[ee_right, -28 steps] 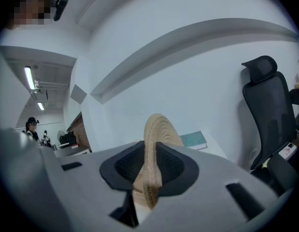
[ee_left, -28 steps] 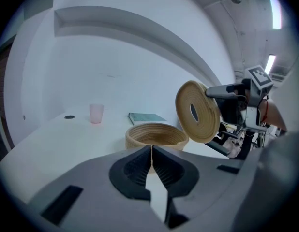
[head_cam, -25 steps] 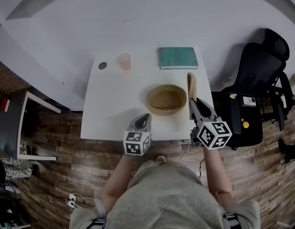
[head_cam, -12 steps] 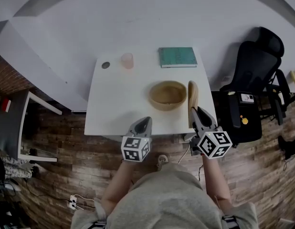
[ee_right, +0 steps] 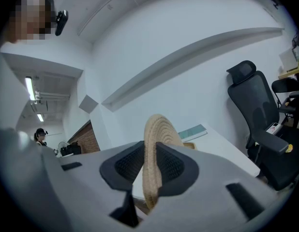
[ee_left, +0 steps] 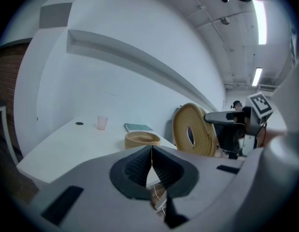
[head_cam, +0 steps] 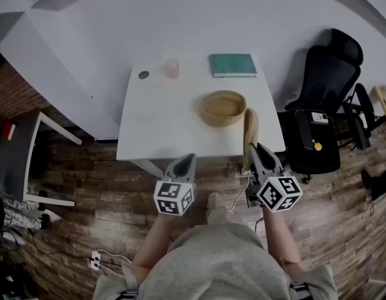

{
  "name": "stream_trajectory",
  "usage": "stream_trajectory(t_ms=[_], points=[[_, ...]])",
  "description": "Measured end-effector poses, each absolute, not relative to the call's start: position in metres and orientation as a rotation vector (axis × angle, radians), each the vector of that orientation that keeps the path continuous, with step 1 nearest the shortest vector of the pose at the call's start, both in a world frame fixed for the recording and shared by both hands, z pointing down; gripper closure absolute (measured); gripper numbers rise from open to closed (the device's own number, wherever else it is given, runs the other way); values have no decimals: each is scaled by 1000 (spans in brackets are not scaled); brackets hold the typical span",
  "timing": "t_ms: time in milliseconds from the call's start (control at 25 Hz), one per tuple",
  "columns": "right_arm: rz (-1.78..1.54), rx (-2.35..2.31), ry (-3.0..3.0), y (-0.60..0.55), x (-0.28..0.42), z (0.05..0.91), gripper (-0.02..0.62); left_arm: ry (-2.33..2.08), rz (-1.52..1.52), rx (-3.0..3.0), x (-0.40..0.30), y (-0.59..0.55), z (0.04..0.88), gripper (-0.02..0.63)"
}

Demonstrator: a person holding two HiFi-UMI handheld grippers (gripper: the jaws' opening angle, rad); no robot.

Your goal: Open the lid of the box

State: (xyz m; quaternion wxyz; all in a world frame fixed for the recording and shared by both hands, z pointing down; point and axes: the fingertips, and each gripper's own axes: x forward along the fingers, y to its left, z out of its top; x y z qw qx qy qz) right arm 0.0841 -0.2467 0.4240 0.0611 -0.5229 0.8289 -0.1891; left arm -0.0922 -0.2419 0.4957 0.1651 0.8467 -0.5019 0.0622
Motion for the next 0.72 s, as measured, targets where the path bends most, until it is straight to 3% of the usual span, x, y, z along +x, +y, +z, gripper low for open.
stream_trajectory(t_ms=[720], points=[[-519,-1492,2574,-112,46,413,515,-1463,85,2413,-123,-110,473,598]])
